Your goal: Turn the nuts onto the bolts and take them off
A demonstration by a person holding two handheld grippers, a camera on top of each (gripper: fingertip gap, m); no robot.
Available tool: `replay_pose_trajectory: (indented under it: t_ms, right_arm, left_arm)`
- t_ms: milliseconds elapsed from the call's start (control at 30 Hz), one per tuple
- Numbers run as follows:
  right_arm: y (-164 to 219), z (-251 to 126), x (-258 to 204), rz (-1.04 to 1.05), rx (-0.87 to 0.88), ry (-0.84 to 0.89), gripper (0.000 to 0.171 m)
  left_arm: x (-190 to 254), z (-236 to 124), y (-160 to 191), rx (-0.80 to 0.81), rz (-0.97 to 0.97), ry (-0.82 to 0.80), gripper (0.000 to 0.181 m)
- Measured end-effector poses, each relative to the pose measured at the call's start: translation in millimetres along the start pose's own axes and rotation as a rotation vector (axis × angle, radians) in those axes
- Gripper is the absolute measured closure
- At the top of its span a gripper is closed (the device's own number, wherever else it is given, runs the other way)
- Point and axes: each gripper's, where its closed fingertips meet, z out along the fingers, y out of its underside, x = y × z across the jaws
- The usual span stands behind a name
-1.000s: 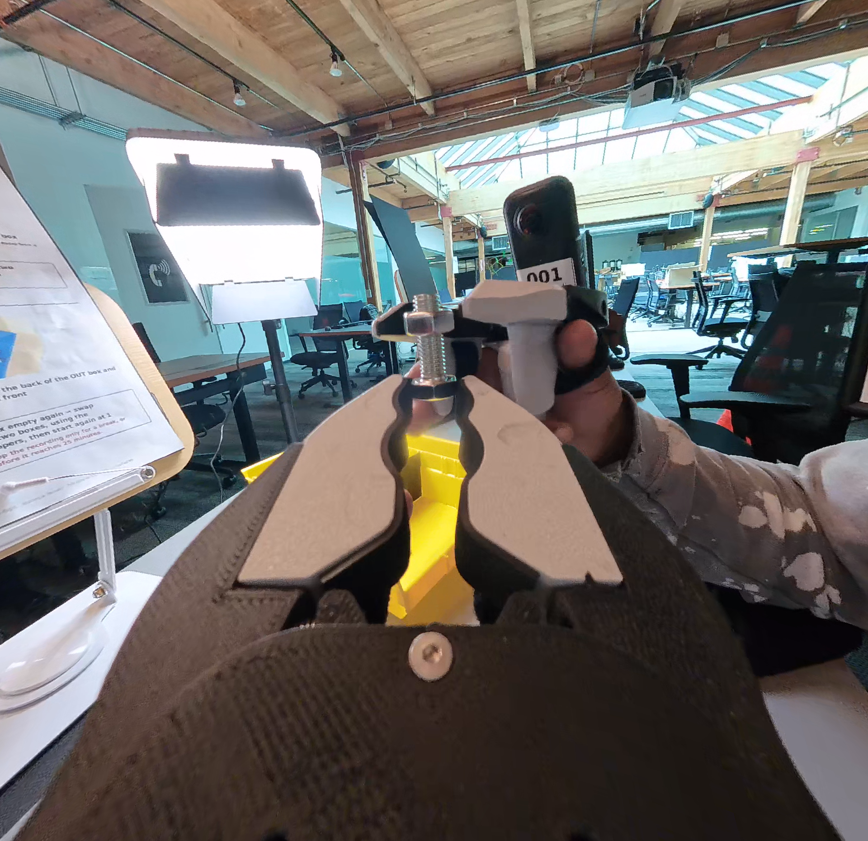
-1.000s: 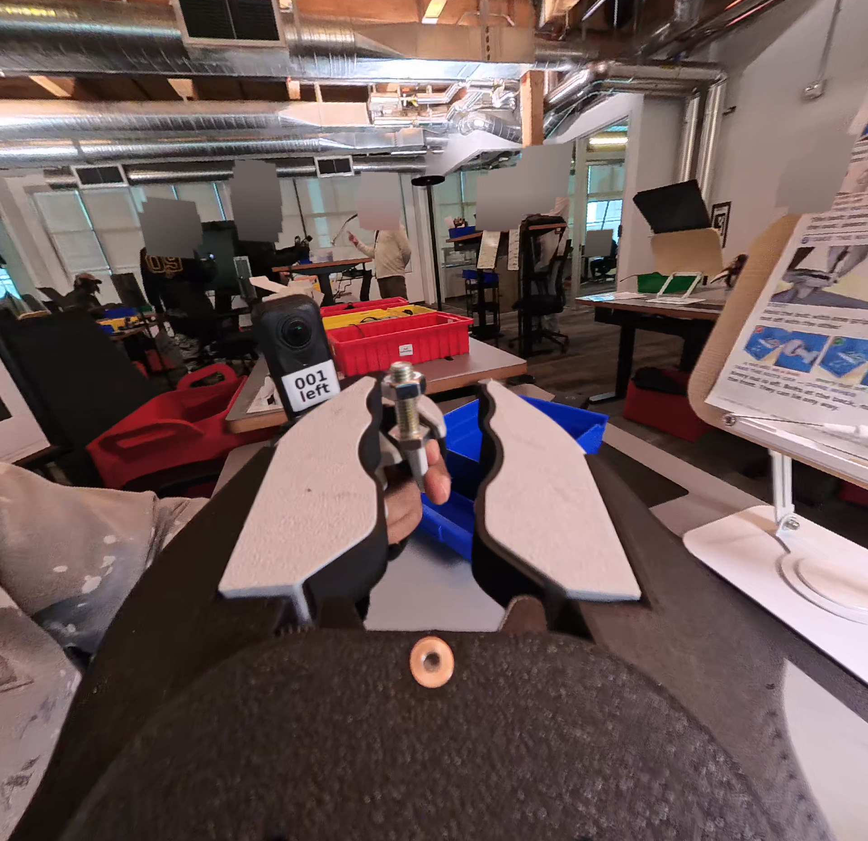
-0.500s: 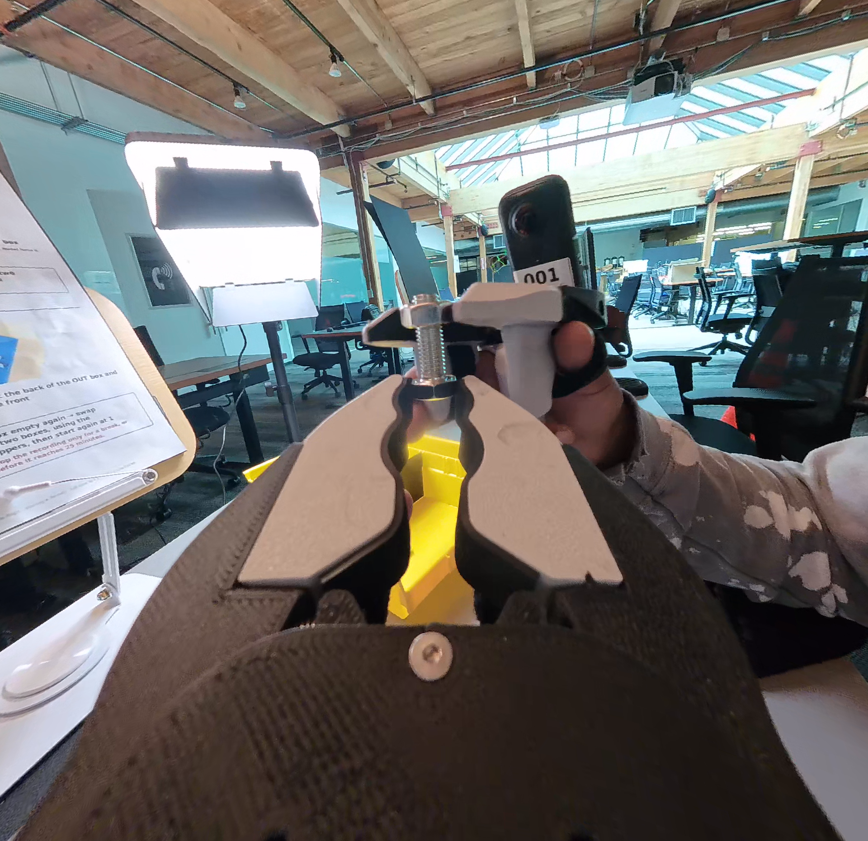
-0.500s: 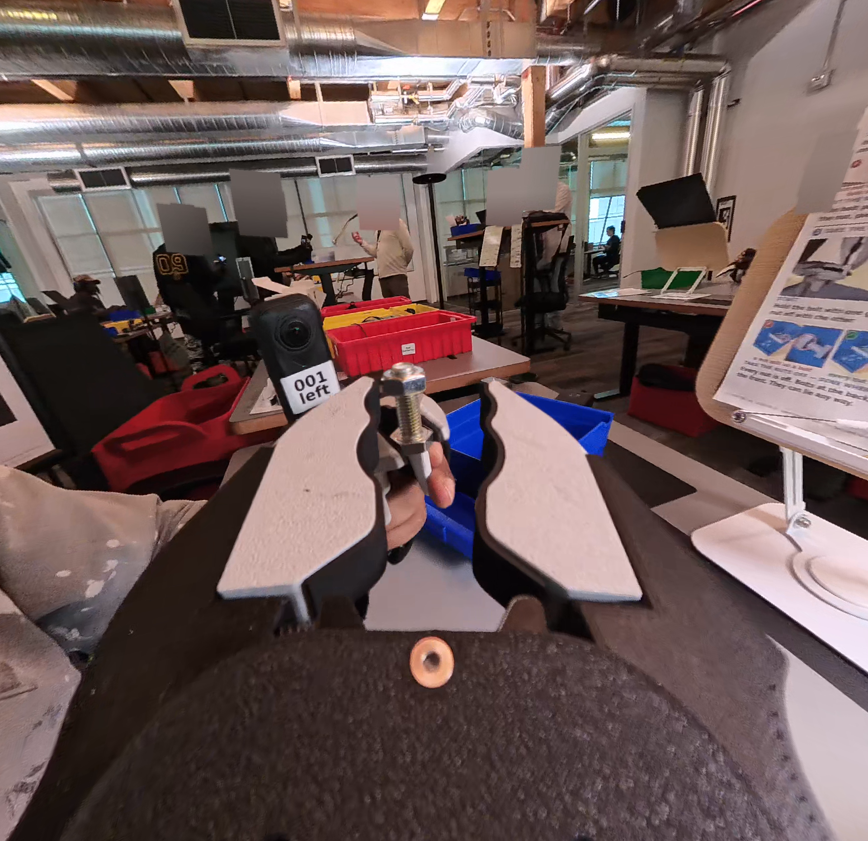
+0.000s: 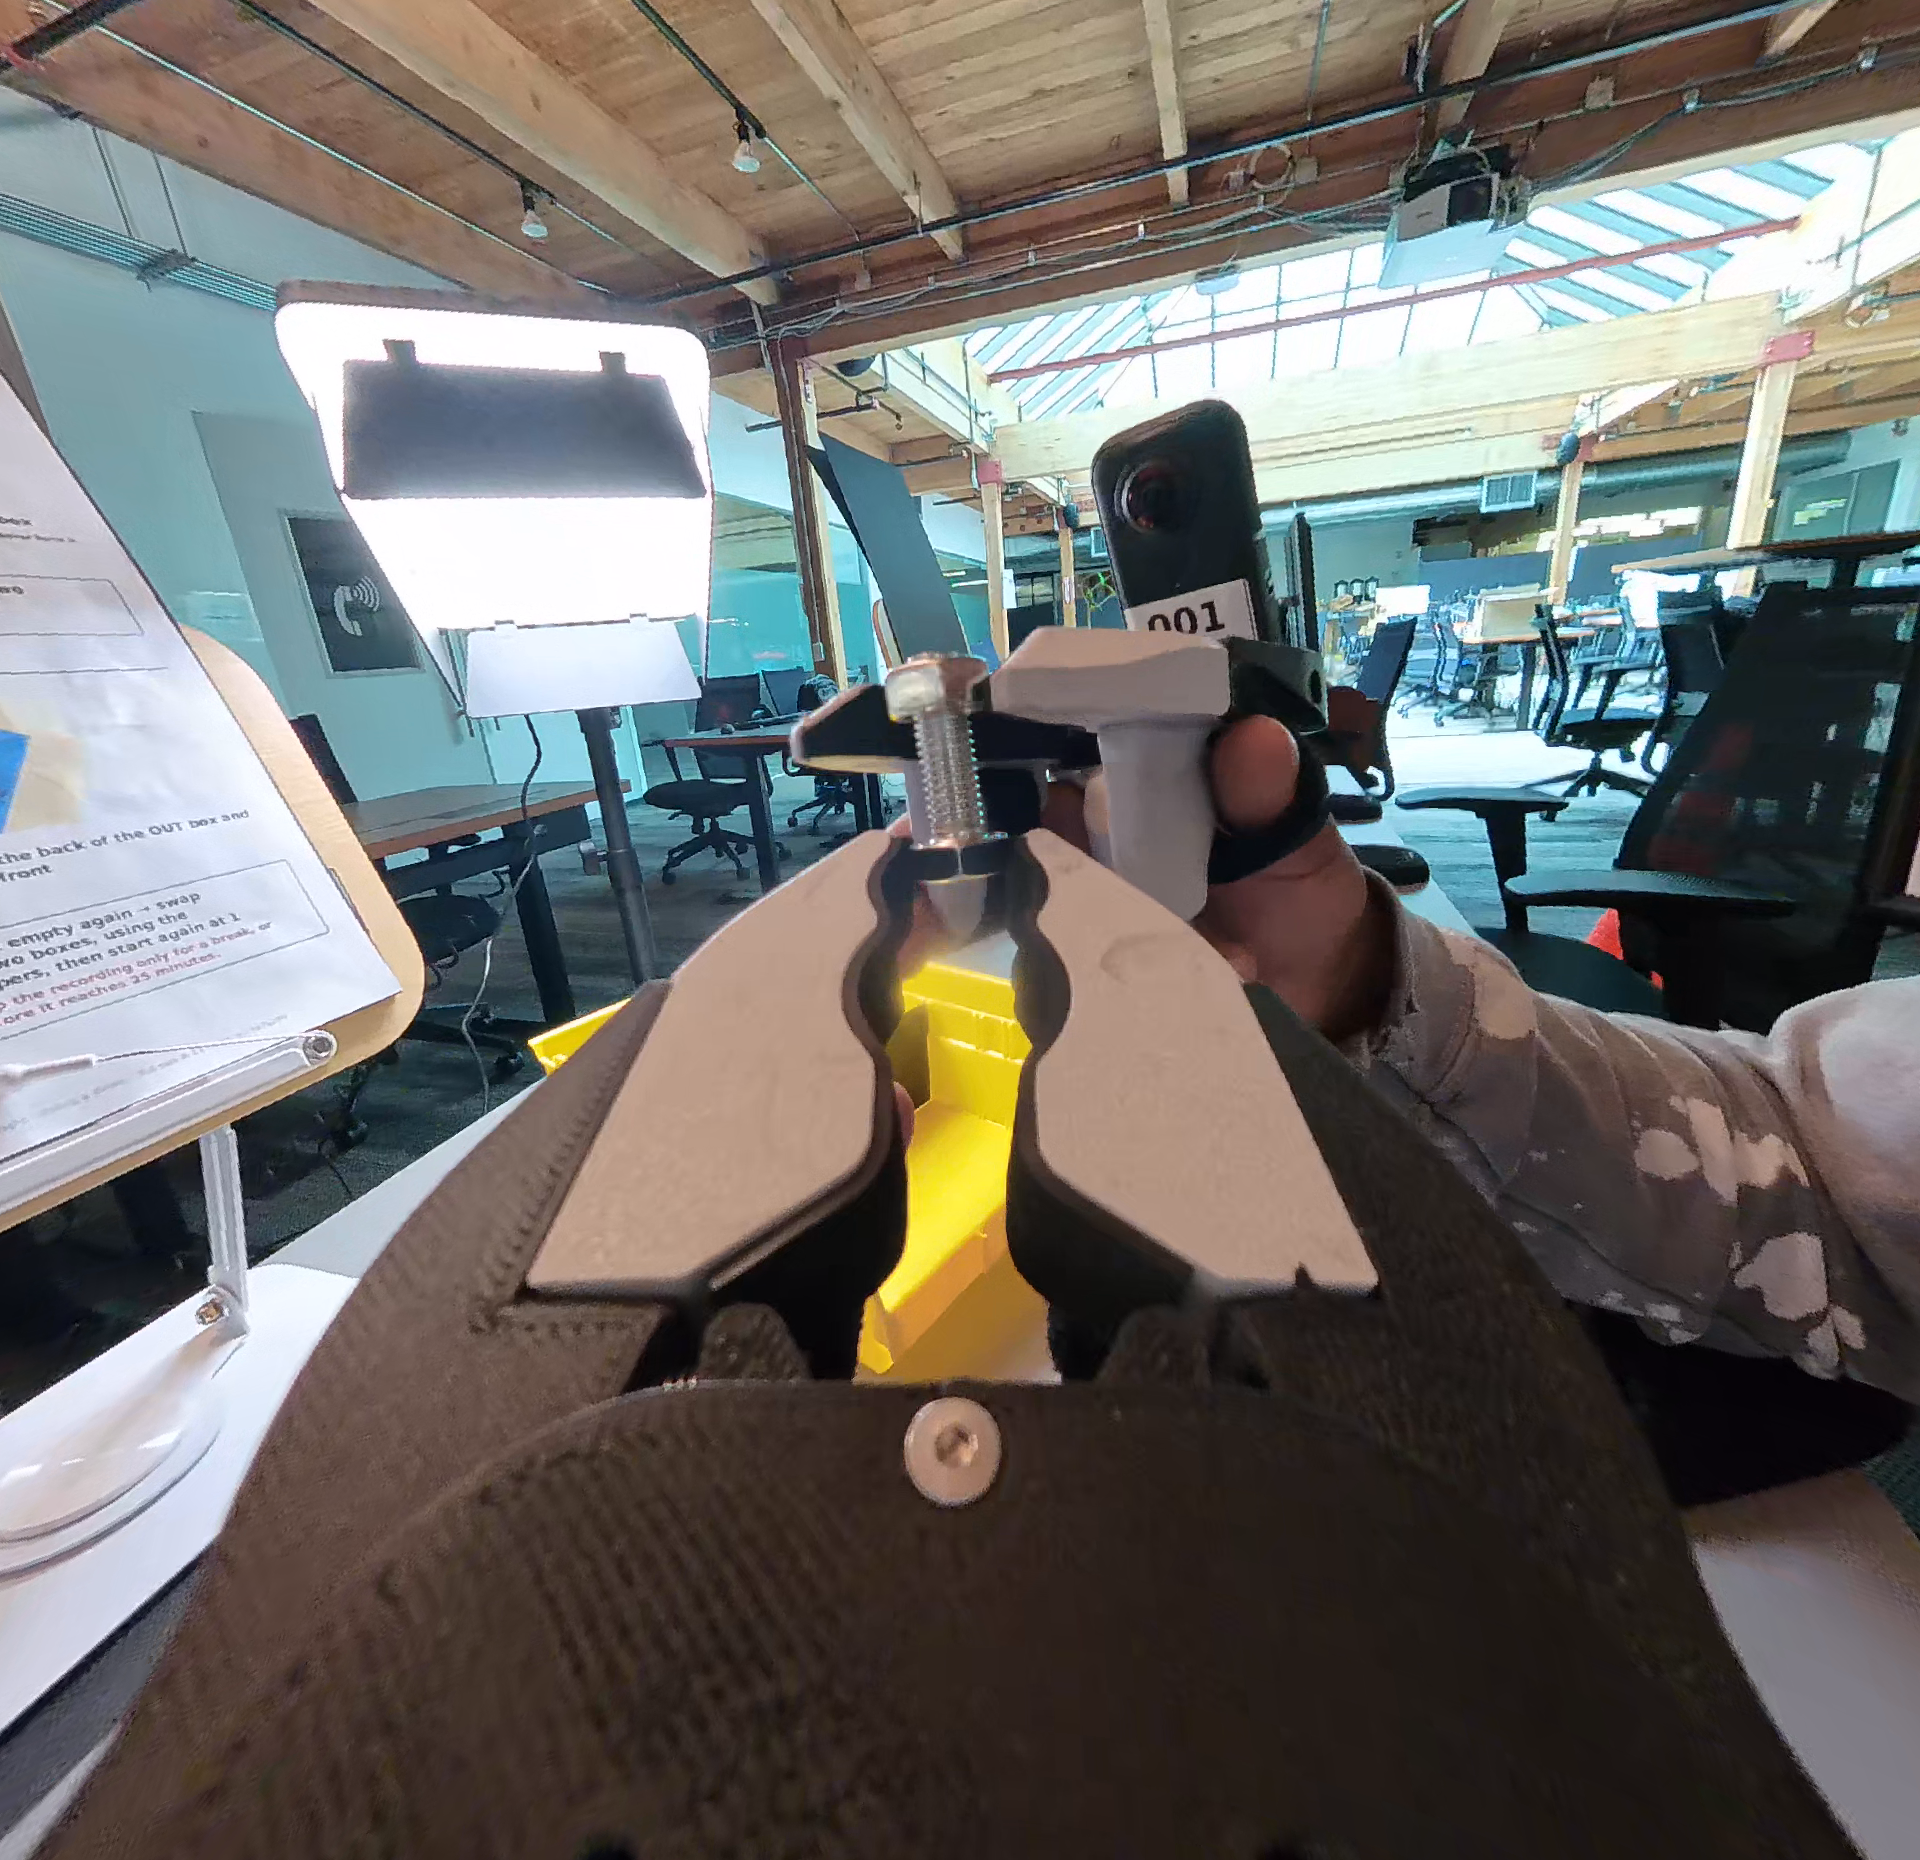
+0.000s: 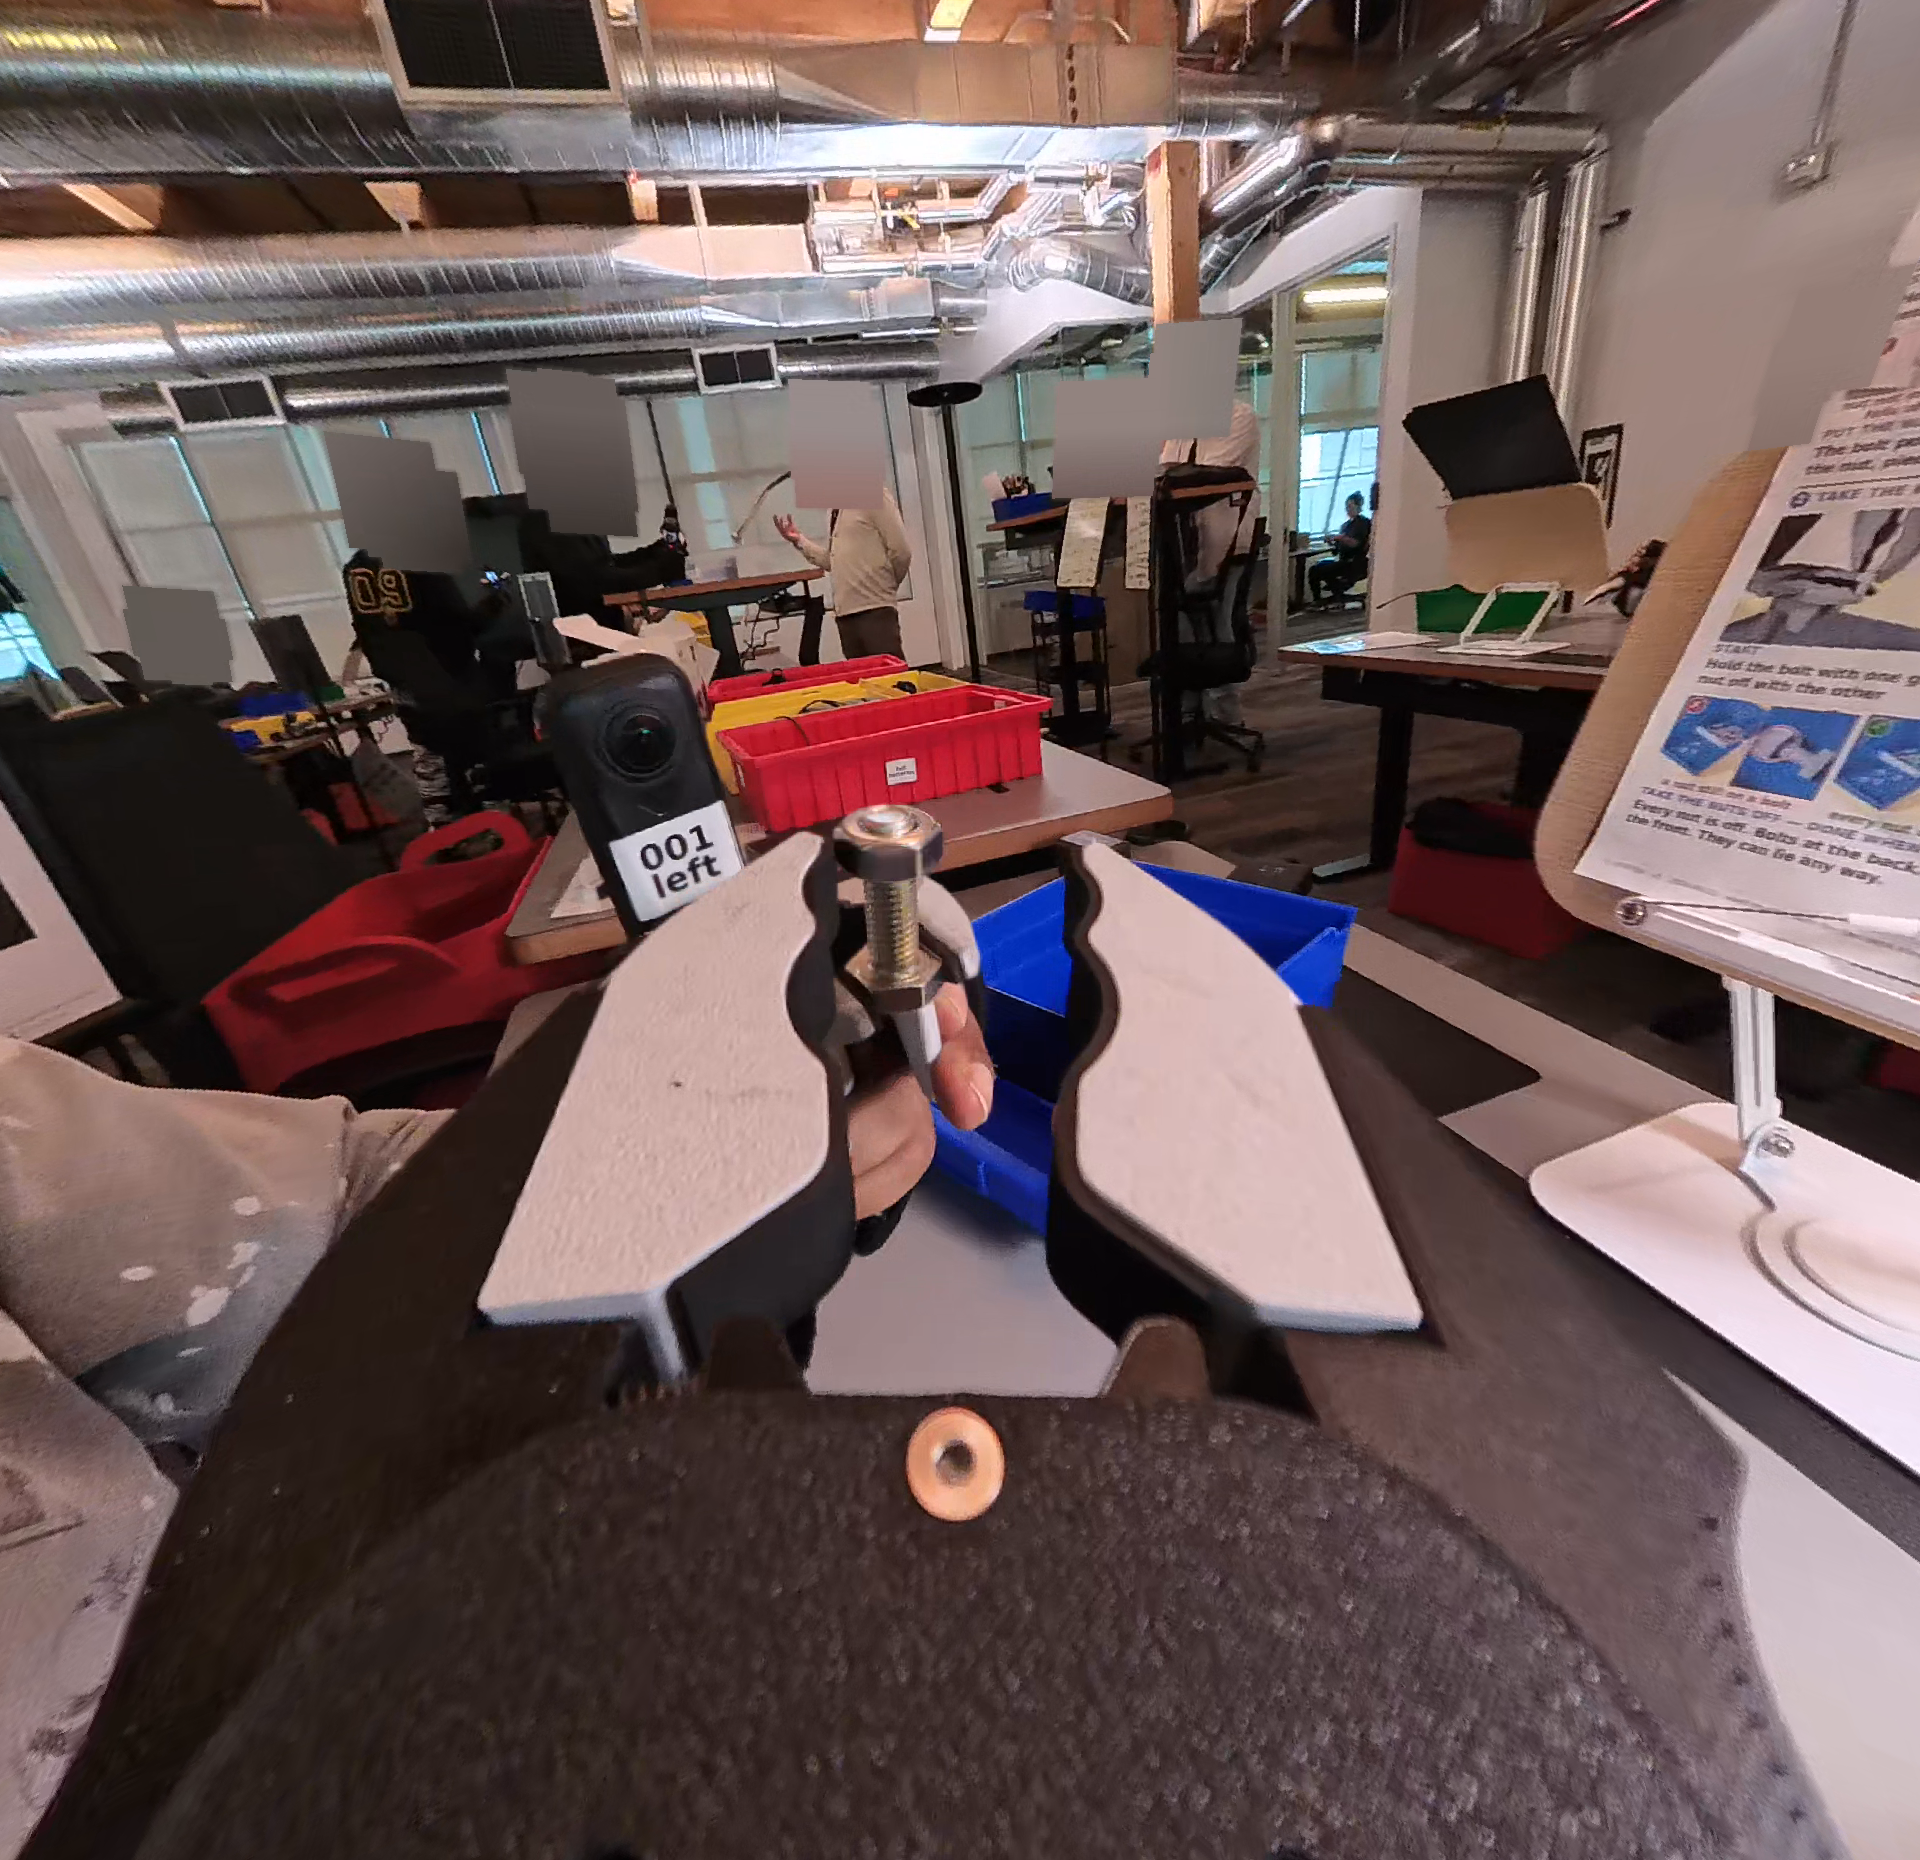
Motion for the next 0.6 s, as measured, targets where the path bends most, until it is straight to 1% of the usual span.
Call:
replay_pose_trajectory:
  t_ms: [33,67,100,133,200,333,467,533,567,600]
  right_arm:
    - [-1,-2,2,0.016,0.002,-0.003,0.133]
    - [-4,-5,7,0.027,0.016,0.022,0.146]
    - [-9,-9,15,0.018,0.049,0.063,0.151]
    - [-11,-13,19,0.010,0.066,0.077,0.151]
    - [-11,-13,15,0.031,0.051,0.047,0.140]
    - [-5,-2,-1,0.012,0.033,-0.001,0.131]
    - [-5,-3,2,0.016,0.032,-0.006,0.128]
    - [-11,-10,15,0.019,0.066,0.065,0.147]
    - [-14,-14,19,0.008,0.084,0.082,0.151]
    - [-15,-15,18,0.012,0.082,0.073,0.149]
  left_arm:
    - [-3,-2,-2,0.017,-0.018,-0.005,0.163]
    - [-4,-4,-6,0.047,-0.032,0.002,0.163]
    - [-5,-5,-8,0.050,-0.036,-0.001,0.163]
    - [-6,-6,-9,0.045,-0.026,-0.005,0.163]
    - [-4,-5,-9,0.044,-0.016,-0.007,0.163]
    - [-1,-1,-1,0.027,-0.013,-0.002,0.163]
    - [1,-2,-4,0.039,-0.004,-0.002,0.163]
    - [0,-5,-10,0.075,-0.014,0.010,0.163]
    - [0,-6,-11,0.070,-0.004,0.007,0.163]
    - [0,-6,-12,0.070,0.004,0.003,0.163]
